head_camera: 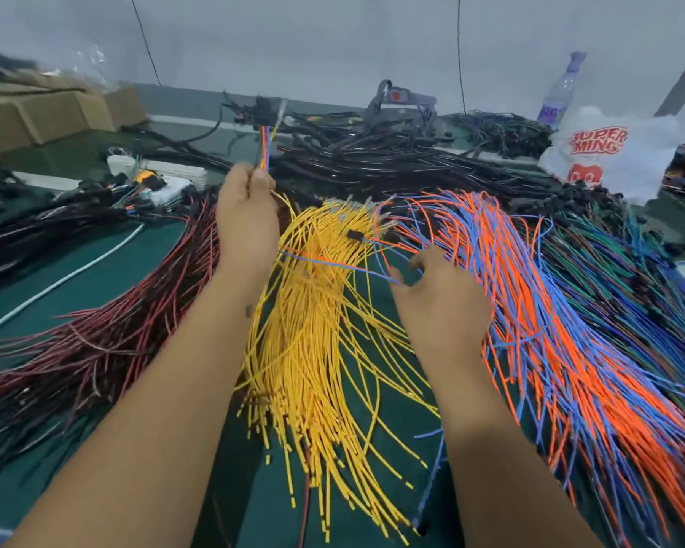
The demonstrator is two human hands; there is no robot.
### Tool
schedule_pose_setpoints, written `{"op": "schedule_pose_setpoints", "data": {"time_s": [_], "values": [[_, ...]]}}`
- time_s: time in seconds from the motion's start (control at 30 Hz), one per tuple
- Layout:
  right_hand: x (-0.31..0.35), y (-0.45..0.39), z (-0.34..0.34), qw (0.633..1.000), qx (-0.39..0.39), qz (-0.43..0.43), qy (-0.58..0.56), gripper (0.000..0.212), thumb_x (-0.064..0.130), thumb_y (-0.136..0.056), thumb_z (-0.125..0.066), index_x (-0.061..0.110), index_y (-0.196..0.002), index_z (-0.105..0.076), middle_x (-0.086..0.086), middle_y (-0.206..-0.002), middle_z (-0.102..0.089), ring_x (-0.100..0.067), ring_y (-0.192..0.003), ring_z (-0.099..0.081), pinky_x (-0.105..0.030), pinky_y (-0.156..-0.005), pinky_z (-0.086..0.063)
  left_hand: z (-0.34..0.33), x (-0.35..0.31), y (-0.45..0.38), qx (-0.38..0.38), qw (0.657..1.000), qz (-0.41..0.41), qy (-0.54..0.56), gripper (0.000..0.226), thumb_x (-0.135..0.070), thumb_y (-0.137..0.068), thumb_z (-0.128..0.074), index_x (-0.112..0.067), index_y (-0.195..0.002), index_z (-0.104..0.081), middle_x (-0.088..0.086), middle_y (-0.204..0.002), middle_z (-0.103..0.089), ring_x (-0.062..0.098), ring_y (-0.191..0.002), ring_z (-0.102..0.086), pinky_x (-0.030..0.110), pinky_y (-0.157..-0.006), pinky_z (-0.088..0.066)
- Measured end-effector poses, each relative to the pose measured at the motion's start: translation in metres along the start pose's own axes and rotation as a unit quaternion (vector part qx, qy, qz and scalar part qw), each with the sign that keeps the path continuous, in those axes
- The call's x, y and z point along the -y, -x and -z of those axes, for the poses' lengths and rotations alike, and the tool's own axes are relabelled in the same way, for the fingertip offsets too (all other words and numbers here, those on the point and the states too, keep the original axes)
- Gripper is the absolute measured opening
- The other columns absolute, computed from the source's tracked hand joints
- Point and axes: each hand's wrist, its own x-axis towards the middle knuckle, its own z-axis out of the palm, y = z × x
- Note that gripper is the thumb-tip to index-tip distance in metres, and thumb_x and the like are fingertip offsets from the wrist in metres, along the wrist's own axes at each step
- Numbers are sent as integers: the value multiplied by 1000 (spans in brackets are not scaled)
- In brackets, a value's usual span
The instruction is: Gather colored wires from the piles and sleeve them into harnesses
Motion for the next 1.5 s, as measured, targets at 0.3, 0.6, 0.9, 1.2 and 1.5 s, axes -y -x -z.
{"op": "schedule_pose_setpoints", "data": {"time_s": [0.3,0.6,0.9,1.2,1.5], "values": [[-26,-20,8,949,-51,-212,-226,7,20,-87,-57,21,-83,-63,8,-67,-56,-28,-77,-61,-30,-61,-34,41,-33,-72,-74,992,94,49,31,-15,-102,-28,-20,-72,-36,-5,-47,-32,7,-36,-22,15,-39,-19],[80,-3,12,859,284,45,-423,58,23,-87,-68,24,-140,-44,-6,-126,-61,-17,-113,-57,-38,-103,-43,-15,-48,-20,125,761,316,553,39,-23,-102,-32,-16,-64,-39,-5,-39,-23,6,-28,-17,13,-36,-8],[76,-24,44,849,323,11,-418,24,5,-91,-48,18,-102,-65,14,-34,-36,-3,-30,-36,-25,-42,-44,2,-92,-59,27,984,61,166,32,-17,-102,-30,-22,-71,-36,-9,-41,-30,5,-33,-24,16,-33,-19],[65,0,75,794,547,215,-154,33,22,-96,-57,6,-125,-52,-6,-70,-68,-19,-50,-64,-17,-44,-44,-45,-53,-14,178,922,-160,-303,19,-21,-99,-42,-13,-84,-51,-1,-62,-41,19,-58,-38,35,-52,-25],[-20,-11,103,810,503,93,-286,15,21,-101,-48,11,-104,-59,-11,-77,-62,-20,-53,-50,-22,-52,-42,-122,-11,59,274,929,233,86,31,-18,-104,-28,-18,-78,-44,-10,-41,-27,1,-30,-21,11,-34,-16]]}}
